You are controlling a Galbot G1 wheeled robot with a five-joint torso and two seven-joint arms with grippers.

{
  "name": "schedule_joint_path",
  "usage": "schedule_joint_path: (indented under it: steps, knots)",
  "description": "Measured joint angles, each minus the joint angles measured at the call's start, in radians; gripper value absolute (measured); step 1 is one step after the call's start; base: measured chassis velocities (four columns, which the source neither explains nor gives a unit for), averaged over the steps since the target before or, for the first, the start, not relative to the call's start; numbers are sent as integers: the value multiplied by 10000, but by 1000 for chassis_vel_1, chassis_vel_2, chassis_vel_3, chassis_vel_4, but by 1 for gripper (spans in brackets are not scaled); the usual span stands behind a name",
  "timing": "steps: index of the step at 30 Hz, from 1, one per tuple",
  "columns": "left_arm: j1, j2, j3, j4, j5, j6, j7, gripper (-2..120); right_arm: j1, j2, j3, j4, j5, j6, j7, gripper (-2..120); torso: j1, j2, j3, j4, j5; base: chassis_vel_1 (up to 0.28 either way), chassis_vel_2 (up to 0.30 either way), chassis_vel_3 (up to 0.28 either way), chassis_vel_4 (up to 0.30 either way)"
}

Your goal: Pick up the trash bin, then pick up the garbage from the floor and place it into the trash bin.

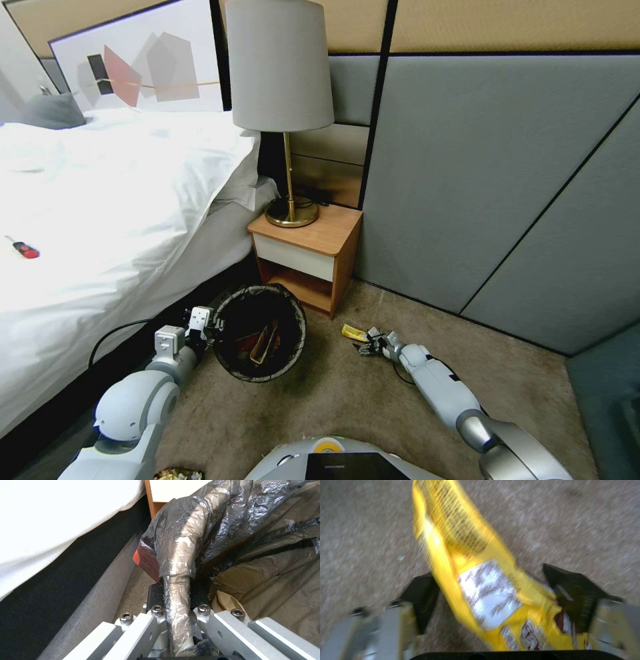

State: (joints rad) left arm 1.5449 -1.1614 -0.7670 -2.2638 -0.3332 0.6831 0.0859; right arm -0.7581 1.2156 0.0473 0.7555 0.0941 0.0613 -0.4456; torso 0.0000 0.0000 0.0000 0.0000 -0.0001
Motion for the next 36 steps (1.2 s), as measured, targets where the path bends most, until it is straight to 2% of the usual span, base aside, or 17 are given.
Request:
schedule_joint_path:
  steps: [1,4,5,8,9,12,13,19,22,25,26,29,30,33,34,36]
  knots:
    - [0,0,0,0,0,0,0,1,0,0,0,0,0,0,0,66,0,0,0,0,0,0,0,0,0]
    - [-40,11,16,50,4,-3,11,1,-1,14,0,35,0,-30,49,52,0,0,0,-1,1,0,0,0,0]
    - [-40,11,16,50,4,-3,11,1,-1,14,0,35,0,-30,49,52,0,0,0,-1,1,0,0,0,0]
    - [-48,14,15,97,4,-11,41,1,-35,2,4,57,0,-49,96,37,0,0,0,0,1,0,0,0,0]
    - [-48,14,15,97,4,-11,41,1,-35,2,4,57,0,-49,96,37,0,0,0,0,1,0,0,0,0]
    - [-57,14,13,132,5,-26,67,1,-86,-10,30,65,-1,-53,163,23,0,0,0,-1,0,0,0,0,0]
    - [-57,14,13,132,5,-26,67,1,-86,-10,30,65,-1,-53,163,23,0,0,0,-1,0,0,0,0,0]
    - [-83,13,49,139,6,-29,71,1,-171,-33,62,139,75,-141,381,0,0,0,0,-1,2,0,0,0,0]
    - [-82,13,51,139,6,-29,70,1,-234,-78,117,297,152,-194,412,0,0,0,0,0,1,0,0,0,0]
    - [-60,9,53,125,11,-29,70,1,-717,-542,293,1449,484,-495,724,0,0,0,0,4,1,0,0,0,0]
    - [-60,9,53,125,11,-29,70,1,-717,-542,293,1449,484,-495,724,0,0,0,0,4,1,0,0,0,0]
    - [-61,6,52,109,15,-28,70,1,-1510,-1336,559,3229,1247,-1031,1403,0,0,0,0,-6,0,0,0,0,0]
    - [-61,6,52,109,15,-28,70,1,-1510,-1336,559,3229,1247,-1031,1403,0,0,0,0,-6,0,0,0,0,0]
    - [-72,7,43,101,8,-22,71,1,-2200,-2055,906,5160,1989,-1475,1961,0,0,0,-1,-2,1,0,0,0,0]
    - [-72,7,43,101,8,-22,71,1,-2200,-2055,906,5160,1989,-1475,1961,0,0,0,-1,-2,1,0,0,0,0]
    - [-89,11,35,100,0,-11,65,1,-2791,-2529,1323,6695,2563,-1783,2134,0,0,0,-1,1,3,0,0,0,0]
